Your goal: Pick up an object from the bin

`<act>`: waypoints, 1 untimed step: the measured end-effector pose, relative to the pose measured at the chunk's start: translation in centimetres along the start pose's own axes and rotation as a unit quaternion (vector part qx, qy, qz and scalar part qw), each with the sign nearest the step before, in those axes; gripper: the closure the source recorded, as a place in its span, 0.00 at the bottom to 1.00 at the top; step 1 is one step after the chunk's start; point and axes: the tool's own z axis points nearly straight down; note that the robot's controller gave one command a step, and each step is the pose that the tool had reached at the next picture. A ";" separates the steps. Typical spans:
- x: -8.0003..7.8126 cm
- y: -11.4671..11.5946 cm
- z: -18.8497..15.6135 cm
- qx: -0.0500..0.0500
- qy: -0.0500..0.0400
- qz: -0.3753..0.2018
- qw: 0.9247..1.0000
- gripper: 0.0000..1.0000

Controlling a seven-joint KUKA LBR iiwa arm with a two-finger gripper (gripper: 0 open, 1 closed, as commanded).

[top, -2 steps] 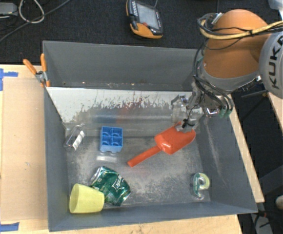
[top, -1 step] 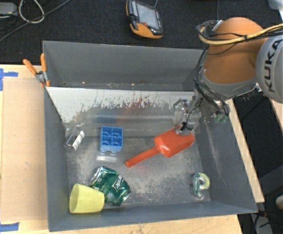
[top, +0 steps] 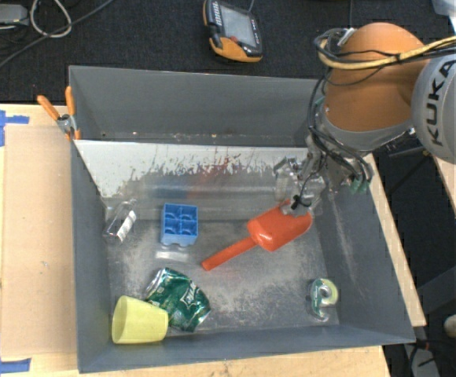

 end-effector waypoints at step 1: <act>1.9 -3.6 -2.7 0.001 -0.001 -0.081 0.997 1.00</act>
Offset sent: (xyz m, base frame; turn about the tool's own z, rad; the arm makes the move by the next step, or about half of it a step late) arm -0.0105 -0.0108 0.0010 -0.1970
